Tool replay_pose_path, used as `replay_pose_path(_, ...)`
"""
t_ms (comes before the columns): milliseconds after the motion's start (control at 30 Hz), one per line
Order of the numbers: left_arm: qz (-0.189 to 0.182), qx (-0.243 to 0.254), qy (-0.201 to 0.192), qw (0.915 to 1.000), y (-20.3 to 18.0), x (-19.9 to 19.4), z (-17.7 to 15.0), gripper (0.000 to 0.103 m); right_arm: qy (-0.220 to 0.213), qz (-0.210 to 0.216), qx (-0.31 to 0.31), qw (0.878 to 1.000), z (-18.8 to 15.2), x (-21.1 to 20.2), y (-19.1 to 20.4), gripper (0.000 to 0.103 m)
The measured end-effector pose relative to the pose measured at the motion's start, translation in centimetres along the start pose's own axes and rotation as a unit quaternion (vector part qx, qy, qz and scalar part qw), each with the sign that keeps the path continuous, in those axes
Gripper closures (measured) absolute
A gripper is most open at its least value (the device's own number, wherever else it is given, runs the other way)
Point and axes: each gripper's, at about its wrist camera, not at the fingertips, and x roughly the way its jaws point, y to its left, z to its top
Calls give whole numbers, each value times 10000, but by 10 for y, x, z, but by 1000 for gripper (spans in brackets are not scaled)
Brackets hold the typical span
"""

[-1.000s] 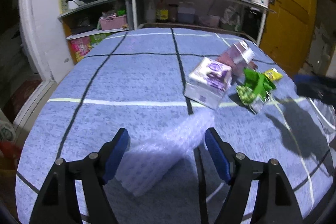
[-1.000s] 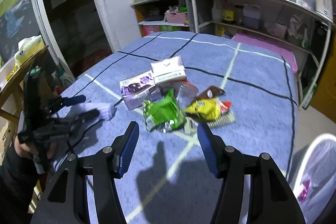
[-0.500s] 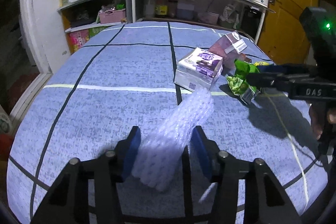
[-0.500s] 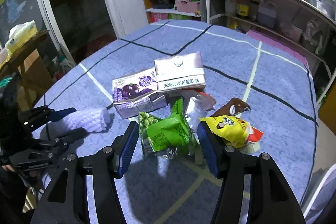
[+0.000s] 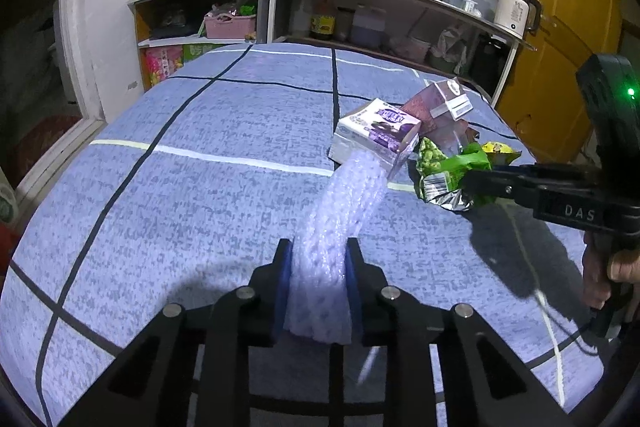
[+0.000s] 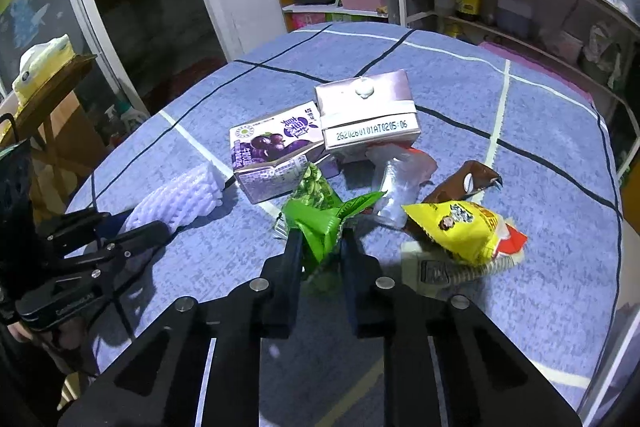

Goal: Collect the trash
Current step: 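Grasp the white foam net with the left gripper while the right grasps the green snack bag, then carry the foam net and green bag over the bin and open both grippers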

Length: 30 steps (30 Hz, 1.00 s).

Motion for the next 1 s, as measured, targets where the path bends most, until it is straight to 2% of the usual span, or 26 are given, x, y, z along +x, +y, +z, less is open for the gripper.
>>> replay_pose_path(400, -230, 23, -168, 9996, -29, -21, 0, 79, -406, 57, 230, 9989, -19, -48, -1, 86)
replay_pose_path(1000, -910, 422, -295, 9945, -126, -49, -1, 79, -1000, -316, 776, 9914, -74, -148, -35, 86)
